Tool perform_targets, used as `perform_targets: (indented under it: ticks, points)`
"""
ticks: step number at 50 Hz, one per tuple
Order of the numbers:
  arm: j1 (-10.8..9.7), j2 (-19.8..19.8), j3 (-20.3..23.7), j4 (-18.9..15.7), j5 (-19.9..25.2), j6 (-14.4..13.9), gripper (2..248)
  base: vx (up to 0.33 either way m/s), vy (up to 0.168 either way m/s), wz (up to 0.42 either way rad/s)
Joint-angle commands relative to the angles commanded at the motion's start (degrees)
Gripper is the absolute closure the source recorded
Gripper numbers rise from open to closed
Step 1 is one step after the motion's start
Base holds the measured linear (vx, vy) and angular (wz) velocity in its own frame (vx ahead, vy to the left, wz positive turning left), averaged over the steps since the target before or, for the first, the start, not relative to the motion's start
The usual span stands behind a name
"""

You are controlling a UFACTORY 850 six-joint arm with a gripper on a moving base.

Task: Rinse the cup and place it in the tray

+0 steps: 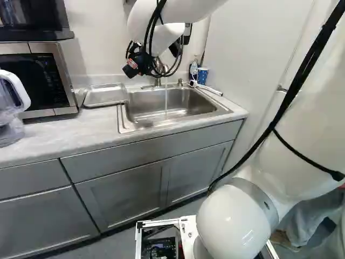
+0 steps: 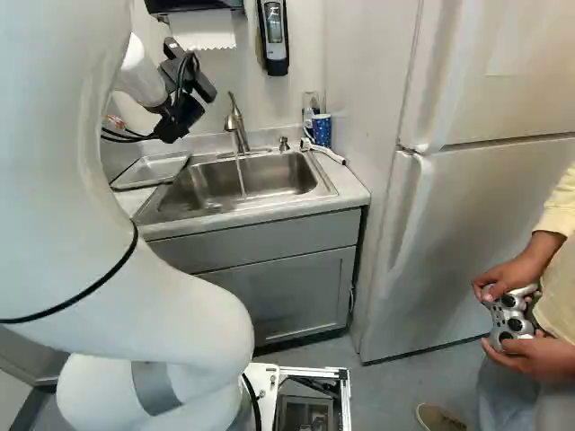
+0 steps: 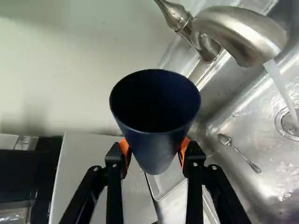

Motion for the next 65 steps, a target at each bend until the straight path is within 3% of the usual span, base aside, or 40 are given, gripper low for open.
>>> perform_targets:
  ticks: [65]
  points:
    - [0.0, 0.0, 0.0, 0.0, 0.0, -39.2, 129, 0.0, 0.0, 0.0]
